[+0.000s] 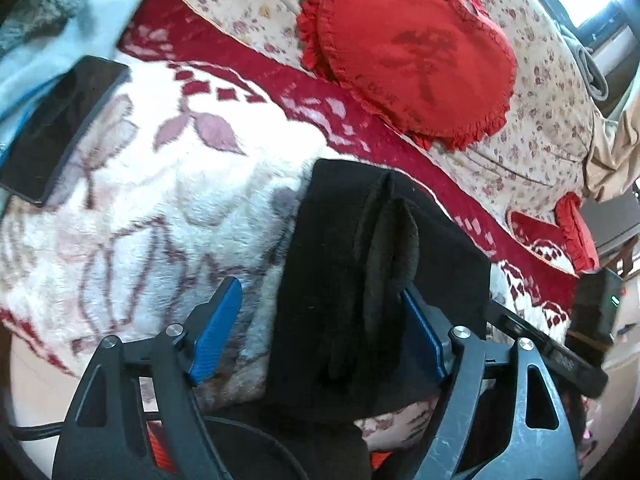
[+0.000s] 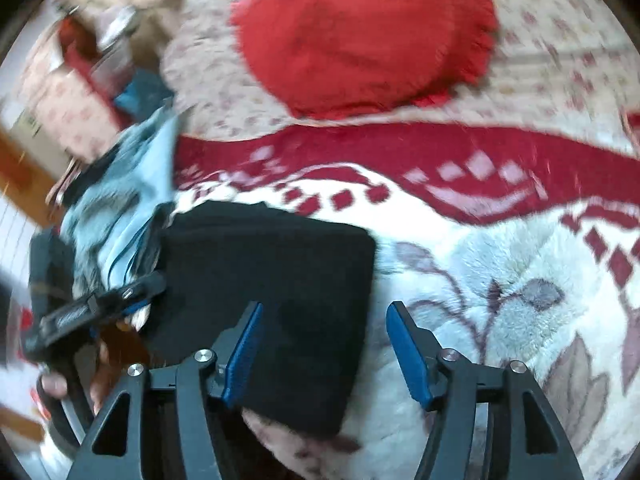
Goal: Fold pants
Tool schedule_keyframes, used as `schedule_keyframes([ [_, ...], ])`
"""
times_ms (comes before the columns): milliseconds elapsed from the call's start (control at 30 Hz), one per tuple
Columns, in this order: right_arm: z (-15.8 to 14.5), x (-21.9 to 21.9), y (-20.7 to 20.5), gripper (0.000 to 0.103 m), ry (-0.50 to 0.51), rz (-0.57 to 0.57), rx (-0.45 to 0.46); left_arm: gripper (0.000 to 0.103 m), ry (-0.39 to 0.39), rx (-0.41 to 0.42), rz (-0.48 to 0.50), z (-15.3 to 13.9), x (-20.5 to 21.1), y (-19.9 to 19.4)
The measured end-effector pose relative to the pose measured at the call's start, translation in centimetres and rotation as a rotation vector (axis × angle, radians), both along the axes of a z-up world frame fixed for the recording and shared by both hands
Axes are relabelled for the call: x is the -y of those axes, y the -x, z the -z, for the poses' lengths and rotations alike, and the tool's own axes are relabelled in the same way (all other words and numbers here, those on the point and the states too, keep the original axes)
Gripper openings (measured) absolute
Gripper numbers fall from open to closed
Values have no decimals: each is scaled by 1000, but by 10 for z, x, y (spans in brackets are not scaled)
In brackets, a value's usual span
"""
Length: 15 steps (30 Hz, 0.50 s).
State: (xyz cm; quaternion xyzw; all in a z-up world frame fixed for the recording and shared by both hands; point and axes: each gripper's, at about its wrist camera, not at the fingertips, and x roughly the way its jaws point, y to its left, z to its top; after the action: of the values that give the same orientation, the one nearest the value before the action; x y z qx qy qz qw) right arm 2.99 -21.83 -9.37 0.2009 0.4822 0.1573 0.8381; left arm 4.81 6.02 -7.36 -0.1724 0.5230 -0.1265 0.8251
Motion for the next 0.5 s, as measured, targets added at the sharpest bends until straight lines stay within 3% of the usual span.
schedule_keyframes([
  [67,16,1,-12,61,-79,-4,-54,80,6,-23,38,9,9,-5],
  [133,22,-5,-16,61,-142,-27,-46,84,18,-44,59,19,16,-10],
  [200,23,-14,-19,61,-141,-49,-35,84,29,-42,47,20,17,-13],
  [233,21,-18,-20,57,-122,-56,-23,76,34,-38,53,18,19,-14],
  [267,17,-19,-19,53,-109,-62,-5,76,26,-33,57,15,22,-15],
  [333,6,-13,-16,38,-98,-57,35,62,12,-3,79,3,29,-16],
  [400,-4,-6,-17,36,-101,-34,72,55,36,28,118,-7,37,-19],
  [500,-22,11,-21,35,-64,8,123,54,47,71,152,-24,56,-33],
])
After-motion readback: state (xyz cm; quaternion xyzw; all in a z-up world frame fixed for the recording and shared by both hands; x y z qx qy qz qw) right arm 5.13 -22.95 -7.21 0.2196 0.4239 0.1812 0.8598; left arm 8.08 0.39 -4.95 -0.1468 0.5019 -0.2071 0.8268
